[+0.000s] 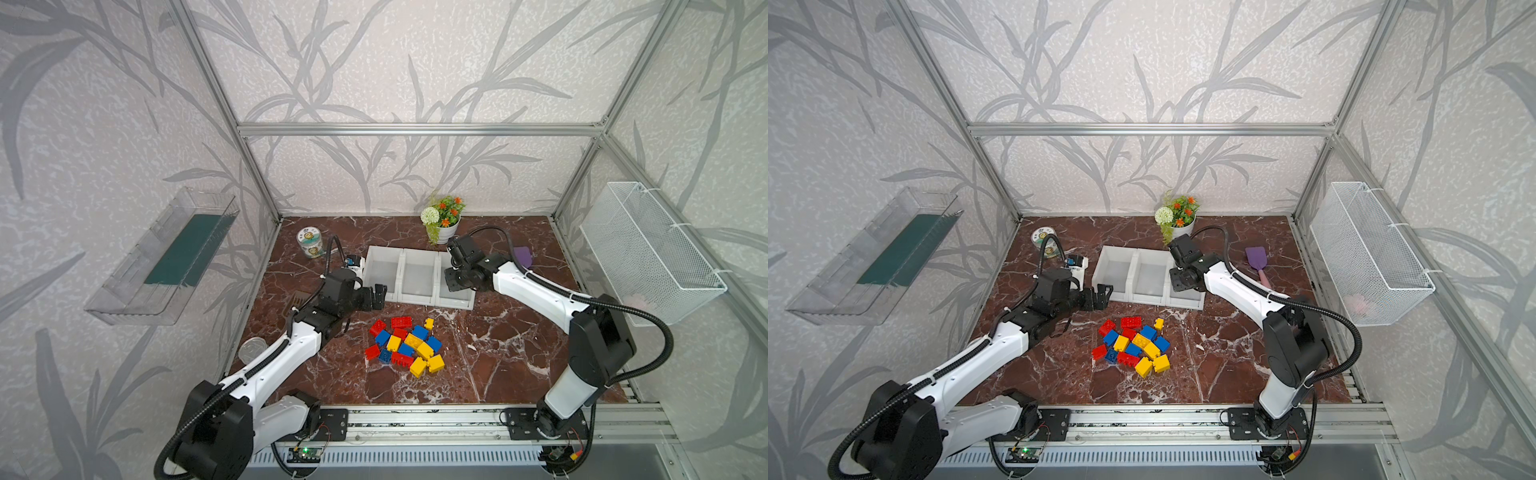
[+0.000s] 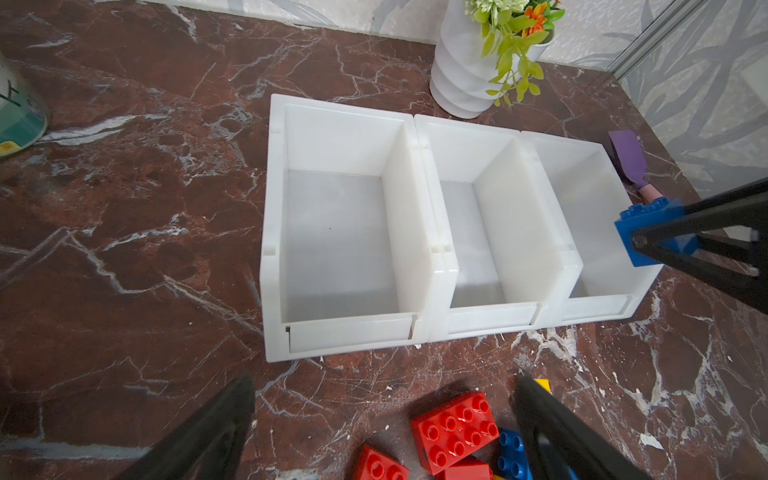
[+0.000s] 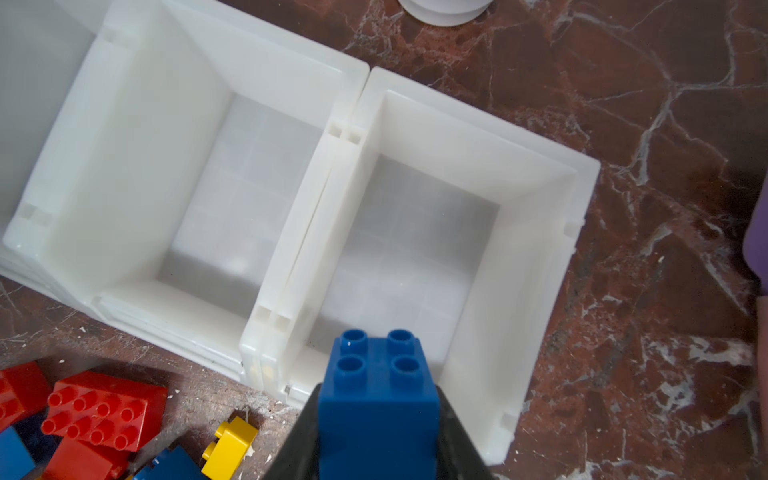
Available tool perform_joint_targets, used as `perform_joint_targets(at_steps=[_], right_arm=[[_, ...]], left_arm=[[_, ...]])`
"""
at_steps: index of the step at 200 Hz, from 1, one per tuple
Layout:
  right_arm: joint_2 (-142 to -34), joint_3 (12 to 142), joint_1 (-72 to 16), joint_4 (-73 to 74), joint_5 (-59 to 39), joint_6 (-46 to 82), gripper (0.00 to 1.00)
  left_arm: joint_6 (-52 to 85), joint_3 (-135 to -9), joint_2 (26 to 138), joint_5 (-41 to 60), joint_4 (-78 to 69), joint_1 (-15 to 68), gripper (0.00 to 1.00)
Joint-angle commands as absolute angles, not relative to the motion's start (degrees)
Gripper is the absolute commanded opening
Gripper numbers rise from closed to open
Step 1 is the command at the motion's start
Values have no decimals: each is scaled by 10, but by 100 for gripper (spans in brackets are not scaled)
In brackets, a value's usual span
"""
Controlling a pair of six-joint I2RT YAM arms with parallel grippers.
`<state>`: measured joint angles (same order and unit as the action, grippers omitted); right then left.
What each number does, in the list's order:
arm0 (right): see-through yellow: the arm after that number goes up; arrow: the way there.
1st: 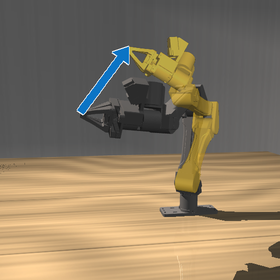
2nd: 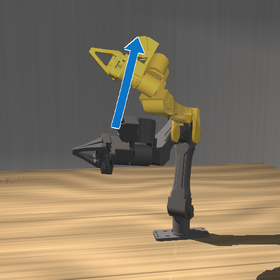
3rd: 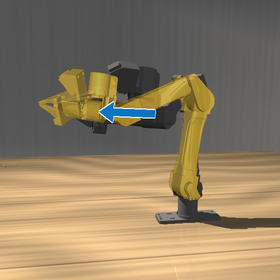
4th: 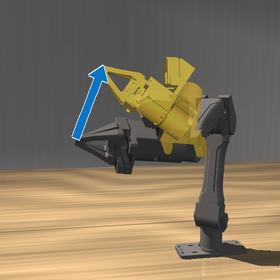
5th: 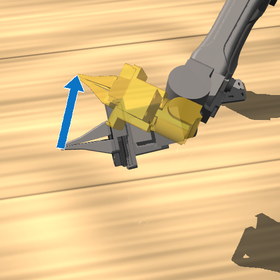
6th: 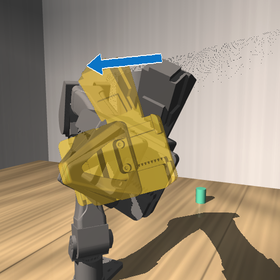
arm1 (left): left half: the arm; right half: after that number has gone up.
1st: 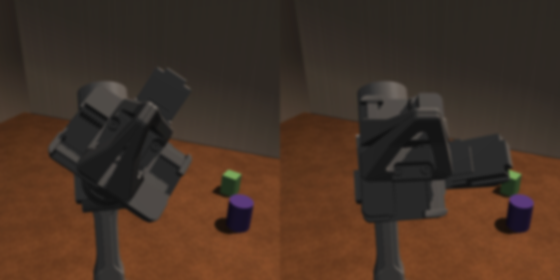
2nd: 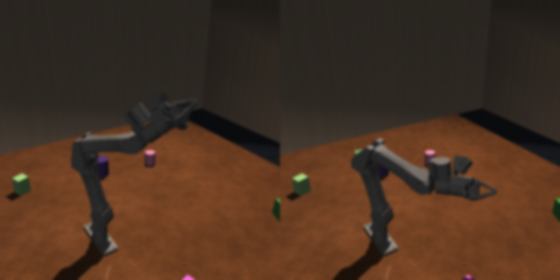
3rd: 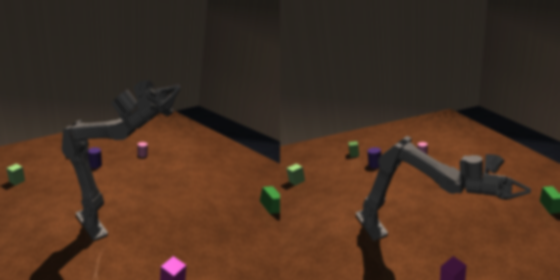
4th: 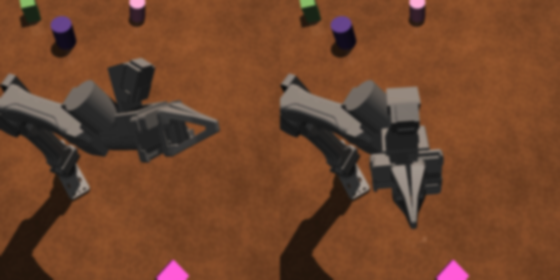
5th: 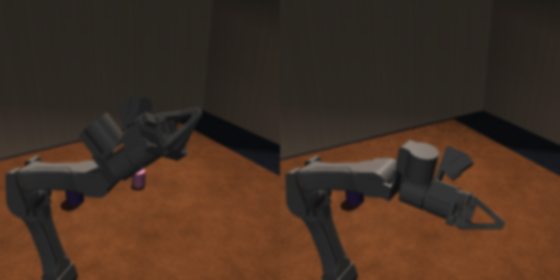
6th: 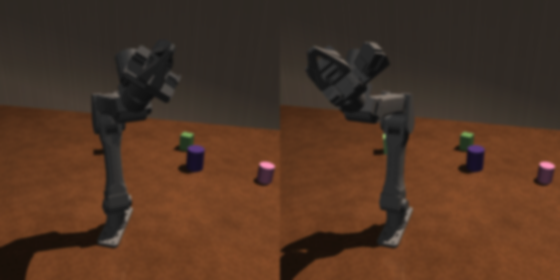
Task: Sort the legos into containers by color
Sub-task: 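Carry the blue brick with the right gripper into the compartment nearest it and release, then withdraw the right gripper from the bin while the left gripper reaches toward the pile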
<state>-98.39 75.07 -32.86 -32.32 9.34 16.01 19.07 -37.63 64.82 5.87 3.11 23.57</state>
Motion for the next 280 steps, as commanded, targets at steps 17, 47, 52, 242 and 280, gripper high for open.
perform_joint_targets(at_steps=[17,47,52,242,280], right_arm=[[-1017,769,-324,-341,83,160,29],[-1024,764,-323,-336,78,165,29],[-1024,763,-324,-336,77,167,29],[-894,716,-350,-373,71,186,68],[-804,613,-390,-393,95,234,69]], left_arm=[[201,-366,627,55,38,247,99],[201,-363,626,52,39,254,99],[201,-363,627,52,39,254,99],[180,-373,632,31,71,286,99],[163,-373,644,26,86,356,96]])
